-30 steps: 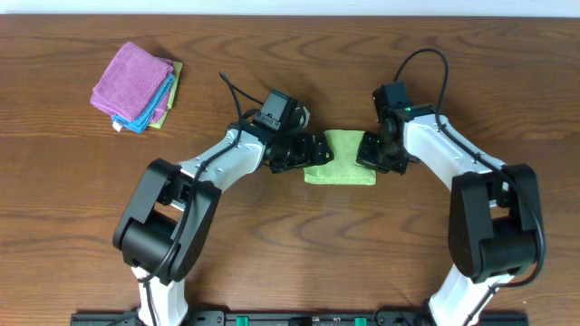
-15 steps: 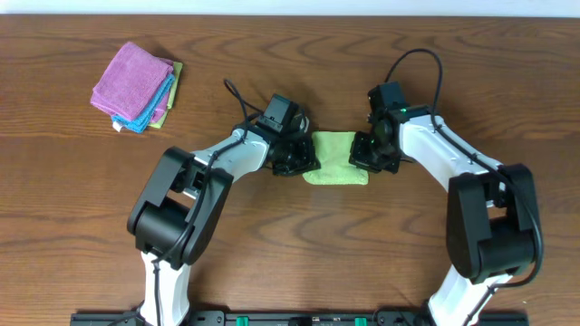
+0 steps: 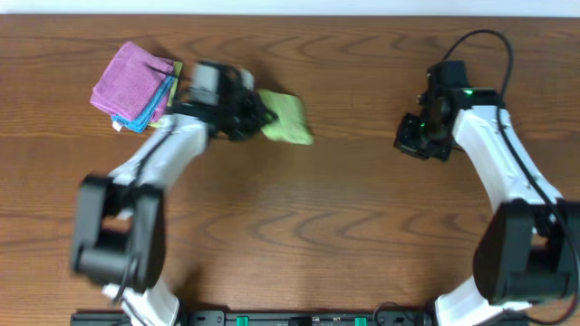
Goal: Fold the cloth
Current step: 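Carry the folded green cloth with the left gripper to the cloth stack, then place the green cloth on top of the stack and open the left gripper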
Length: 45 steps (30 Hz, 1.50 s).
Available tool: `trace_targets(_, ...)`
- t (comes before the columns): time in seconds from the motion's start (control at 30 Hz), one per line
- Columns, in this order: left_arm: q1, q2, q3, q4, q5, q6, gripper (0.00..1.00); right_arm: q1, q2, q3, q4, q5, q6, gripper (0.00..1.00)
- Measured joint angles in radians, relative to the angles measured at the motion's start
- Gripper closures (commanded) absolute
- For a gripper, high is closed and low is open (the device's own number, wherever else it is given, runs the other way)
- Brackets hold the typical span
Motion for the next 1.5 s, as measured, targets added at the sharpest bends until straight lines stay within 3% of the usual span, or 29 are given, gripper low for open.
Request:
trace_targets(0.2, 0.307, -0.242, 0.079, 0.068, 0.003, -0.027, 0.94, -0.002, -0.032, 0.002, -0.04, 0.0, -0.02, 0.98)
trace_targets(0.33, 0.502, -0.232, 0.083, 0.105, 0.068, -0.049, 0.94, -0.002, -0.032, 0.002, -0.049, 0.0, -0.022, 0.98)
trace_targets(0.43, 0.571, -0.168, 0.083, 0.147, 0.124, -0.053, 0.94, -0.002, -0.032, 0.002, -0.046, 0.0, -0.022, 0.98)
trace_targets(0.77, 0.57, -0.013, 0.086, 0.229, 0.166, -0.063, 0.94, -0.002, -0.032, 0.002, -0.02, 0.0, -0.042, 0.99)
trace_targets(1.17, 0.57, 0.075, 0.186, 0.225, 0.074, 0.082, 0.94, -0.002, -0.032, 0.002, -0.009, 0.0, -0.046, 0.98)
trace_targets(1.5, 0.57, 0.169, 0.187, 0.182, 0.042, 0.117, 0.94, -0.002, -0.032, 0.002, -0.009, 0.0, -0.046, 0.98)
